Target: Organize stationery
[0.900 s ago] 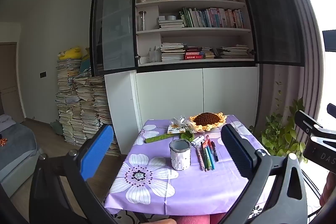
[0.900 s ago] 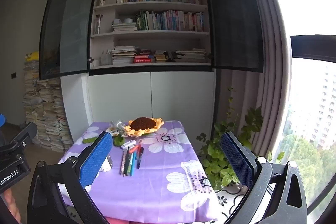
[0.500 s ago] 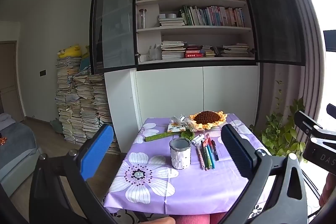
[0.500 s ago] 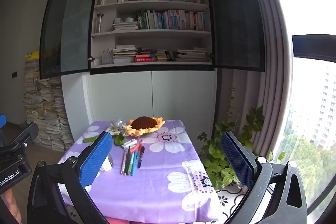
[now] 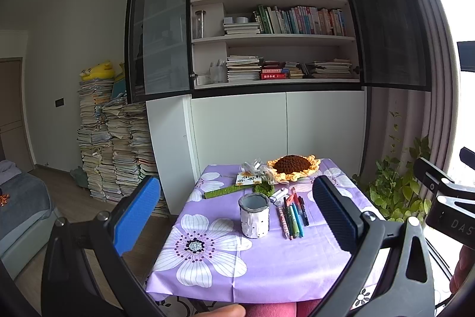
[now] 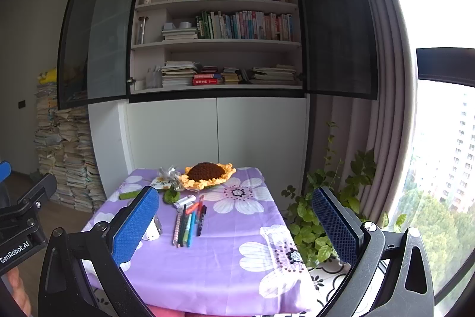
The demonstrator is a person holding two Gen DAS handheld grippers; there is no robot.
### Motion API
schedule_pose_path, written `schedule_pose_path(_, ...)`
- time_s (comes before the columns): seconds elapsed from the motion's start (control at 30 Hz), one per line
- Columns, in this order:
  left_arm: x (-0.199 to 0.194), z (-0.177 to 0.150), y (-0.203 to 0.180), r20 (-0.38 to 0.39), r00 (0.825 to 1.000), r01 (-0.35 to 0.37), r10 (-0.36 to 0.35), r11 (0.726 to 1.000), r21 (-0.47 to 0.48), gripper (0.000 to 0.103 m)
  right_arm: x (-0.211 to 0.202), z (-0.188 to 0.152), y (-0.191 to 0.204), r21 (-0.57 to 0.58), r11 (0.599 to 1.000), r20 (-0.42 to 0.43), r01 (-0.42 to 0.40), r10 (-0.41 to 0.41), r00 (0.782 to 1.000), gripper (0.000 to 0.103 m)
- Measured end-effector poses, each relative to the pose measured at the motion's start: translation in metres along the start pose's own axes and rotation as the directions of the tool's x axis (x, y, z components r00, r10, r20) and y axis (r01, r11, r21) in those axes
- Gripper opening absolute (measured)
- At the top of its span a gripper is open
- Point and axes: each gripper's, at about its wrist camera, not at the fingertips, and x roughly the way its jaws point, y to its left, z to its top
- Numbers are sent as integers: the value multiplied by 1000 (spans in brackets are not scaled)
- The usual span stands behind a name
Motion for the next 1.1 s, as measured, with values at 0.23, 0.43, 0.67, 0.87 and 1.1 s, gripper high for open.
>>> schedule_pose_path(0.23, -2, -1, -3, 8, 1000, 1, -1, 1000, 4, 102, 0, 0, 0, -4, 1000, -1, 5, -5, 1000, 103)
schedule_pose_path(0.43, -9, 2, -1, 38, 999, 5, -5, 1000, 1, 102, 2, -4, 0, 4, 1000, 4, -5, 5, 1000, 103)
schedule_pose_path(0.67, -11, 2, -4, 44, 999, 18, -19, 1000, 10, 102, 2, -5, 1, -14, 1000, 5, -3, 3, 1000, 103)
schedule_pose_path(0.87, -11, 3, -3, 45, 999, 22, -23, 1000, 12, 102, -1, -3, -1, 0, 1000, 22, -16, 16, 1000, 103)
schedule_pose_path(1.1, -9, 2, -4, 39, 999, 26, -26, 1000, 14, 102, 0, -3, -4, 13, 999, 12, -37, 37, 999, 103)
